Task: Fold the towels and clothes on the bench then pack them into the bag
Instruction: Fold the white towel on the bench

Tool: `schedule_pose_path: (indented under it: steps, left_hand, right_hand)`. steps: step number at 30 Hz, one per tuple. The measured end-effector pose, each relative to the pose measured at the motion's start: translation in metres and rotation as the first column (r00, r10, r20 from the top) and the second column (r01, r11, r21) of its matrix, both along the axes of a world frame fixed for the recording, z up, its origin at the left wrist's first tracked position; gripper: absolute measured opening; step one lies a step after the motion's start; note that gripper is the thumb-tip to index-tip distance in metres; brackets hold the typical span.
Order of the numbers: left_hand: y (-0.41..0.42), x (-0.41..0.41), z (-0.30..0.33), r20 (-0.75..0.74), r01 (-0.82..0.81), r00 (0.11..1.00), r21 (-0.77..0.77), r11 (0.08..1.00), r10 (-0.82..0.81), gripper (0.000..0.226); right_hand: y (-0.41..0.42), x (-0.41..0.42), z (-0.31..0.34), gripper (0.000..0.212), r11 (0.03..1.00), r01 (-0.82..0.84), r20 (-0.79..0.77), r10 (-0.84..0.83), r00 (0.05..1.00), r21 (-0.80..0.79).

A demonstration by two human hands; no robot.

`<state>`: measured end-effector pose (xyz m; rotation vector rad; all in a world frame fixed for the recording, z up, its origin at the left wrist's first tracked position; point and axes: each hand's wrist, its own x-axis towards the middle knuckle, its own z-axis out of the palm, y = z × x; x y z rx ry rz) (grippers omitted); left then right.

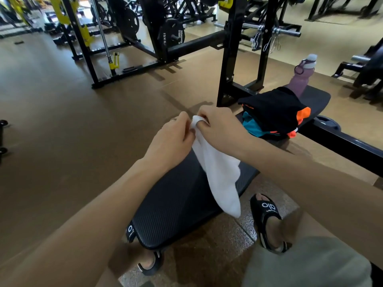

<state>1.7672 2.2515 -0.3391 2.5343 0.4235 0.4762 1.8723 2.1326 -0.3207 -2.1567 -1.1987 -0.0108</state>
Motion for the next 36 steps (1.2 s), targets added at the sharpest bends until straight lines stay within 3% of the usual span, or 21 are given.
schedule_pose_path:
  steps: [4,8,14,18,22,24,26,27,29,36]
  left_hand:
    - [-0.003,0.005,0.001,0.014,-0.009,1.0,0.104,0.995,0.008,0.015]
    - [-0.015,0.008,0.004,0.006,-0.042,0.999,0.205,0.978,0.041,0.029]
    - [-0.014,0.015,-0.001,0.06,-0.117,0.993,0.4,0.909,0.101,0.012]
    - [-0.014,0.01,0.002,0.004,-0.092,0.995,0.503,0.859,0.104,0.02]
    - [-0.024,-0.003,0.004,-0.076,-0.013,0.995,0.499,0.867,0.058,0.047]
    - [-0.03,-0.006,-0.002,-0.139,0.018,0.989,0.466,0.885,0.054,0.037]
    - [-0.037,-0.002,-0.005,-0.121,-0.019,0.991,0.315,0.949,0.06,0.01]
    - [-0.041,0.001,-0.005,-0.079,-0.042,0.995,0.232,0.972,0.062,0.007]
    - [-0.05,0.007,-0.008,-0.019,-0.101,0.994,0.121,0.988,0.104,0.025]
    - [-0.052,0.026,-0.019,0.047,-0.197,0.98,0.377,0.905,0.194,0.05]
  right_hand:
    - [-0.004,0.009,-0.002,0.017,0.999,0.049,-0.035,-0.048,0.998,0.005]
    - [-0.005,0.012,-0.002,0.017,0.997,0.071,-0.083,-0.069,0.994,0.019]
    - [-0.007,0.004,0.004,0.021,0.999,0.025,-0.014,-0.024,1.0,0.037]
    - [-0.007,0.014,0.007,0.016,0.992,0.119,0.004,-0.119,0.993,-0.032]
    - [-0.009,0.017,0.009,0.018,0.981,0.174,-0.005,-0.175,0.985,-0.083]
    - [-0.009,0.016,0.01,0.02,0.976,0.18,-0.058,-0.188,0.98,-0.121]
    - [-0.006,0.014,0.012,0.023,0.972,0.167,-0.156,-0.193,0.969,-0.167]
    - [-0.005,0.013,0.014,0.024,0.971,0.16,-0.199,-0.195,0.961,-0.178]
    - [-0.003,0.011,0.021,0.028,0.97,0.146,-0.247,-0.193,0.95,-0.196]
    - [-0.006,0.008,0.031,0.033,0.969,0.159,-0.215,-0.198,0.956,-0.187]
